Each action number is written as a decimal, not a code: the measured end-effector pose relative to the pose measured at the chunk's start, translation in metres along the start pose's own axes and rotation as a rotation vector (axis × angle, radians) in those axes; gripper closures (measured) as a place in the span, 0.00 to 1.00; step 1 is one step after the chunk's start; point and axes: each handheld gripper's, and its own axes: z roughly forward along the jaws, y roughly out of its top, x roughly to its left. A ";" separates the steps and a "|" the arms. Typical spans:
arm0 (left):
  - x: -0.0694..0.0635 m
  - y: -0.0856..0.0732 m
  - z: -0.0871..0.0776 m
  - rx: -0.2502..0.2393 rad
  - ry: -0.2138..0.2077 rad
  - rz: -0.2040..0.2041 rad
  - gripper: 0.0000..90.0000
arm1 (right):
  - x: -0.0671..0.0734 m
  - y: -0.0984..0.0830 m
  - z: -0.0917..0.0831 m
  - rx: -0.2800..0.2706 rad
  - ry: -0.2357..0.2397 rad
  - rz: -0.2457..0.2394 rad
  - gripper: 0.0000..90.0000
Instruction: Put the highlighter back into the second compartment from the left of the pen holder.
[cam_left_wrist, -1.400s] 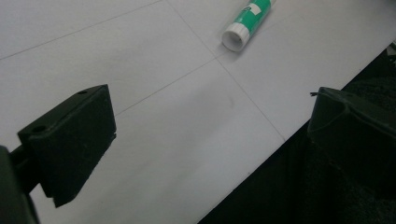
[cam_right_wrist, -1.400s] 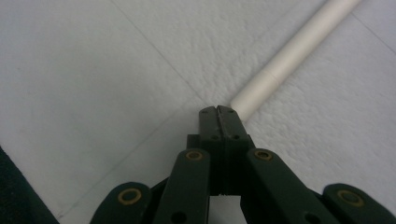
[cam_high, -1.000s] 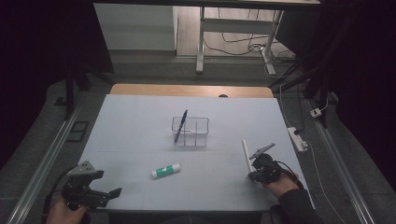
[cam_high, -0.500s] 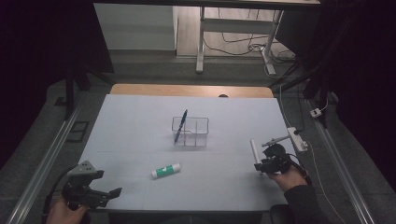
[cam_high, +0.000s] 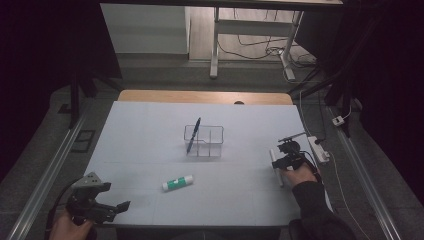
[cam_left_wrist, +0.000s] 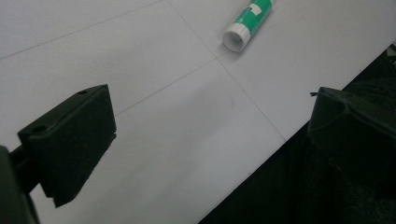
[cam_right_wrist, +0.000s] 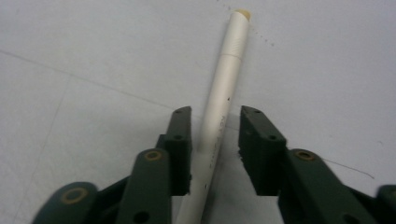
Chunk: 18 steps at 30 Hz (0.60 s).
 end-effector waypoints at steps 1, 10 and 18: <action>0.000 0.000 0.000 0.000 0.000 0.000 0.01 | 0.000 0.001 0.001 0.003 -0.007 0.007 0.77; 0.000 0.000 0.000 0.000 0.000 0.002 0.01 | 0.001 0.005 0.006 0.034 -0.027 0.065 0.87; 0.000 0.000 0.000 0.001 0.001 0.003 0.01 | 0.005 0.007 -0.010 -0.059 0.005 0.032 0.87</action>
